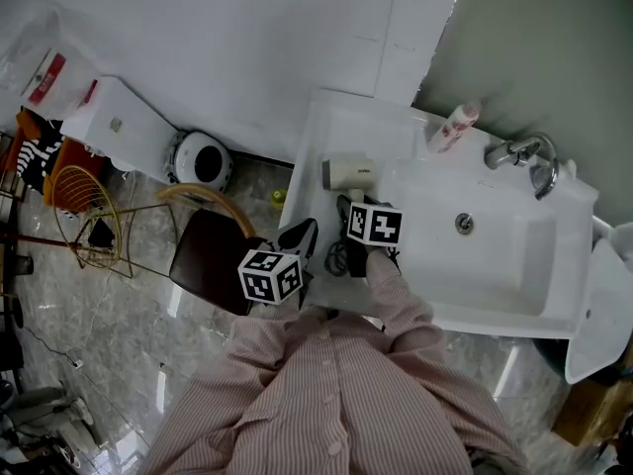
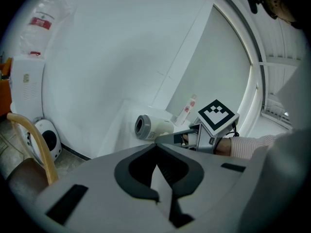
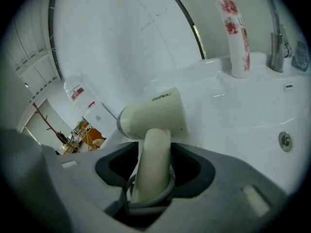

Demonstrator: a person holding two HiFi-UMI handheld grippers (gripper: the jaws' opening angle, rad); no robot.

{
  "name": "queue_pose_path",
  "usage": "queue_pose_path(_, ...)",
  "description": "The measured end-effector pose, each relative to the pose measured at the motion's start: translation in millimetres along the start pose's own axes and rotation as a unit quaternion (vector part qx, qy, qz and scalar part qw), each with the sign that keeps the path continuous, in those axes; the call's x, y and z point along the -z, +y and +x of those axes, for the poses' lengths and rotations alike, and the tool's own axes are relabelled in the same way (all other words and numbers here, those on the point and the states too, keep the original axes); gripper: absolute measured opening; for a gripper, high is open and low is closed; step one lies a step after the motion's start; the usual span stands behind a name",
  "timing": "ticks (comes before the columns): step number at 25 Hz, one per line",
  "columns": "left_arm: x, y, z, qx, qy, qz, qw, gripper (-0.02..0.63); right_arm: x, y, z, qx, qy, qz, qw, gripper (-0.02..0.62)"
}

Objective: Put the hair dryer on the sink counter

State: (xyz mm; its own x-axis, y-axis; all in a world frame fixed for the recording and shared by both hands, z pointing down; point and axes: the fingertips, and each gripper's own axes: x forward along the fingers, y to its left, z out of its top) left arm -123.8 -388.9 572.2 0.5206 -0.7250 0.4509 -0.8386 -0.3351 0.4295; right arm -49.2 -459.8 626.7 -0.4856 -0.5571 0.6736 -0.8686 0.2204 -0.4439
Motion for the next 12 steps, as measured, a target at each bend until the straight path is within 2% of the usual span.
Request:
queue_pose_path(7, -1.6, -5.5, -7.3, 0.007, -0.005, 0.005, 0.9999, -0.002, -0.5, -2.2, -12.9, 0.015, -0.018, -0.008, 1.000, 0.199)
queue_pose_path(12, -2.6, -13.3, -10.9, 0.015, -0.012, 0.013, 0.9997, -0.003, -4.3, -0.1, -29.3, 0.006, -0.043, -0.032, 0.999, 0.199)
